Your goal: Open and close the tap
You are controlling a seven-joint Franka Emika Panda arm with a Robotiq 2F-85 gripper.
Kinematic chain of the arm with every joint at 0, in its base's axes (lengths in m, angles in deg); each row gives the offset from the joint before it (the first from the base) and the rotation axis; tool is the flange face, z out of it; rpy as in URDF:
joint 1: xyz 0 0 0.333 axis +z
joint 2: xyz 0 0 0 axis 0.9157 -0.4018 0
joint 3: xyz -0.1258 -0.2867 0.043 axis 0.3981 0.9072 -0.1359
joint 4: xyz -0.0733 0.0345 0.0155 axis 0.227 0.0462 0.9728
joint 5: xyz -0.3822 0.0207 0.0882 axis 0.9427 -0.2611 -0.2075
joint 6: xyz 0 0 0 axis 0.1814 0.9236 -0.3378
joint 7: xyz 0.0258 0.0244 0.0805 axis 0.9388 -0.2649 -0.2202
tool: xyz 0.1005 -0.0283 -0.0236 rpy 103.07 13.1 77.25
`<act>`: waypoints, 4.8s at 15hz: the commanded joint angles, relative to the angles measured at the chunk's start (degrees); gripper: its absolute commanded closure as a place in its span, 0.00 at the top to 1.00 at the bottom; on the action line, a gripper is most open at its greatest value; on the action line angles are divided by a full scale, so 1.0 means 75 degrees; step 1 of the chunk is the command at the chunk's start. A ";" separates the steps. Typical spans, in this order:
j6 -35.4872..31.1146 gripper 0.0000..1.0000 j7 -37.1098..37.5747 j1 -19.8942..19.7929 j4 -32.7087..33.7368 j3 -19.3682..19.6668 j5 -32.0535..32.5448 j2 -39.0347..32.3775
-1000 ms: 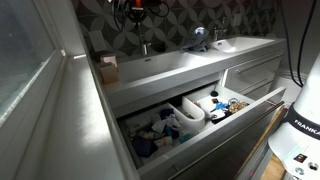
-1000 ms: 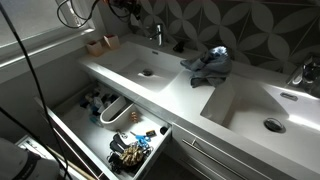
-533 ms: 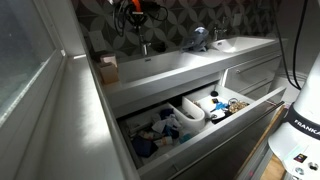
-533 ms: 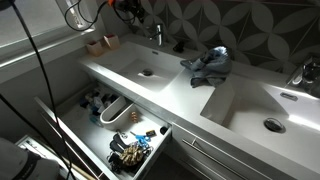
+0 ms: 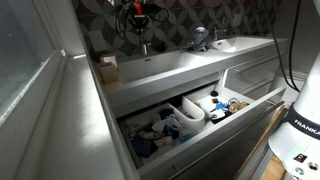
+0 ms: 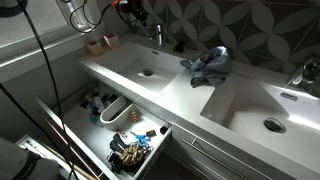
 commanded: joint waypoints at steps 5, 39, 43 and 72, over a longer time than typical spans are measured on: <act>0.0874 0.00 0.0161 0.0075 0.0944 0.0293 0.0144 -0.0504; 0.2112 0.00 0.0735 0.0080 0.2939 0.0719 0.0064 -0.1739; 0.2250 0.00 0.0701 0.0003 0.3158 0.0878 -0.0004 -0.1874; 0.3917 0.00 0.0084 -0.1664 0.3481 0.0239 -0.2601 -0.1769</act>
